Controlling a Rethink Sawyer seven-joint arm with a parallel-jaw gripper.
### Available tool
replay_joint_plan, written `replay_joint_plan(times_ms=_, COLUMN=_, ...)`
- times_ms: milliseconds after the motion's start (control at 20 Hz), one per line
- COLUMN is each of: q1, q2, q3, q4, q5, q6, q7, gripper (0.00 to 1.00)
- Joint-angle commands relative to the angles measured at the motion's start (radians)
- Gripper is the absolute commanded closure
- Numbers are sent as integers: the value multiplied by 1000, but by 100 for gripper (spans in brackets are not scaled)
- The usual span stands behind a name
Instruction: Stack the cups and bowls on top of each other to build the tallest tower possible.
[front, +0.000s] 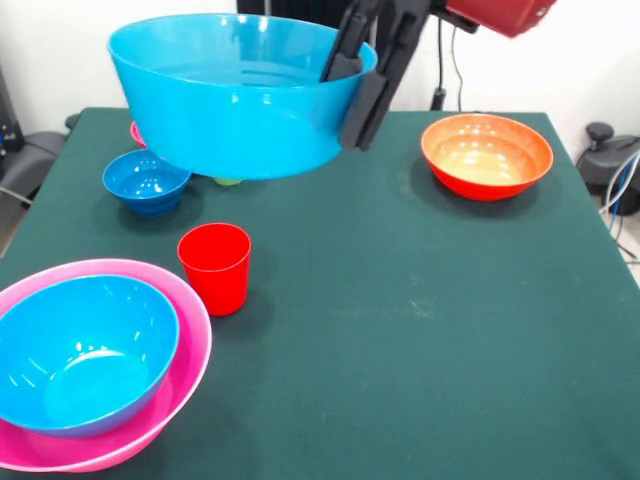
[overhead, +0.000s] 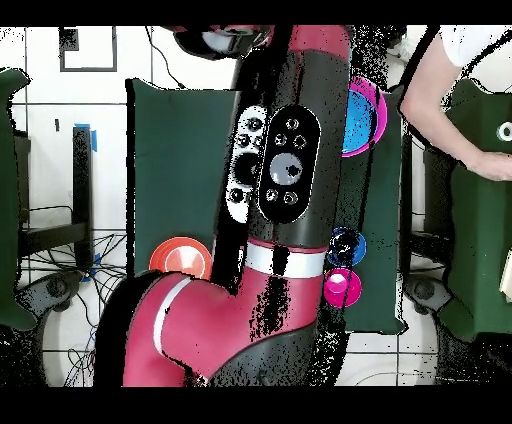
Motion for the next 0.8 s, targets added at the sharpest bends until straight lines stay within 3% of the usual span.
replay_joint_plan(times_ms=50, q1=-64, q2=87, q3=-14, q4=-35, q5=65, q6=34, q7=-383, gripper=100)
replay_joint_plan(times_ms=800, q1=-116, q2=151, q3=-185, q4=-74, q5=260, q6=-27, q7=-433, gripper=100)
